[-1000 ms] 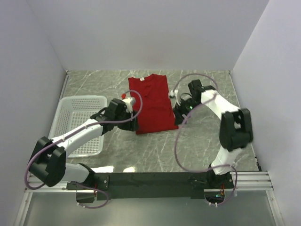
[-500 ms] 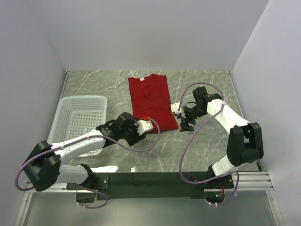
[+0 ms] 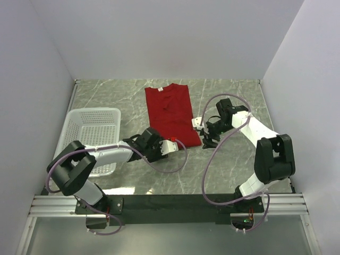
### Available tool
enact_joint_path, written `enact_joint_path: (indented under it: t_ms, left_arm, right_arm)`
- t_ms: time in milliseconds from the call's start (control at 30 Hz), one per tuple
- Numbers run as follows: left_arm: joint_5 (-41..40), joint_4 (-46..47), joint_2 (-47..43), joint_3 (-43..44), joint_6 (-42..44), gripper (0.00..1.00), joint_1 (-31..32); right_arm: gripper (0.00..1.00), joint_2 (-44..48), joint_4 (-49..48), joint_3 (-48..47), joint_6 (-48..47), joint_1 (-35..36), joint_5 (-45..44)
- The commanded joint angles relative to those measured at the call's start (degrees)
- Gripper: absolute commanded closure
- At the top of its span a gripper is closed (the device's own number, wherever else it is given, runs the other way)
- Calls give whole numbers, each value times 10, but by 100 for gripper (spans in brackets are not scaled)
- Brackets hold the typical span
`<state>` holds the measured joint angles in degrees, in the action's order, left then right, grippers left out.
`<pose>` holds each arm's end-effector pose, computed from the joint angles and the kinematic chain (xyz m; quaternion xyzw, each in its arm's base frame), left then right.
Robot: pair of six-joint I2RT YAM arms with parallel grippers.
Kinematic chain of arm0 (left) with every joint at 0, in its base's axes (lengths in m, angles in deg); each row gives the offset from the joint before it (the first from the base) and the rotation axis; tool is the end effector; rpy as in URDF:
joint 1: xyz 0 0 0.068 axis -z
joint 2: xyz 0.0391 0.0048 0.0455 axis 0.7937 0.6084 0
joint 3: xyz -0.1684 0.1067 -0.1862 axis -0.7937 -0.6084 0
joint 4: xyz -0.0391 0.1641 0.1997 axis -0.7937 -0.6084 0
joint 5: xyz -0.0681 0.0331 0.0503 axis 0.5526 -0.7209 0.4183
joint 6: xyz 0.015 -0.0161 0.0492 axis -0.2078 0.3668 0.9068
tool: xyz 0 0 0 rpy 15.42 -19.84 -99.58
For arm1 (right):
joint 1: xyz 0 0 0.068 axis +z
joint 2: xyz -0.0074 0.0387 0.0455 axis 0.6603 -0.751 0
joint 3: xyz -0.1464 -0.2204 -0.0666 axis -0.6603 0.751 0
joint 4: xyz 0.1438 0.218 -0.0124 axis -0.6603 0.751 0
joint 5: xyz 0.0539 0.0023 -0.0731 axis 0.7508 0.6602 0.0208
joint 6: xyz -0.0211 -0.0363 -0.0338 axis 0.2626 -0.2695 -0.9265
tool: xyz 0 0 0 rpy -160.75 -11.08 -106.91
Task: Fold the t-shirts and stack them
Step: Fold the tshirt
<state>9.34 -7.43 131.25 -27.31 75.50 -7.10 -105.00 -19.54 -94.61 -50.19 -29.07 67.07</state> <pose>0.1997 -0.2078 0.1620 0.6021 0.7248 -0.0881 0.3231 0.2733 0.0851 0.2224 -0.7085 0.5880 0.2598 0.2910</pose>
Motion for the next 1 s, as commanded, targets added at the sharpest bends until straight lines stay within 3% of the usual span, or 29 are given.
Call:
enact_joint_path:
  t_ms: [0, 633, 967]
  left_arm:
    - [-19, 39, 23, 17, 18, 46, -8]
    - [-42, 62, 53, 13, -11, 76, -10]
    - [-21, 55, 44, 14, -22, 88, -10]
  right_arm:
    - [26, -22, -32, -10, 29, 9, -27]
    - [31, -117, -138, -24, 150, 83, -148]
    - [50, -143, -182, -23, 202, 106, -224]
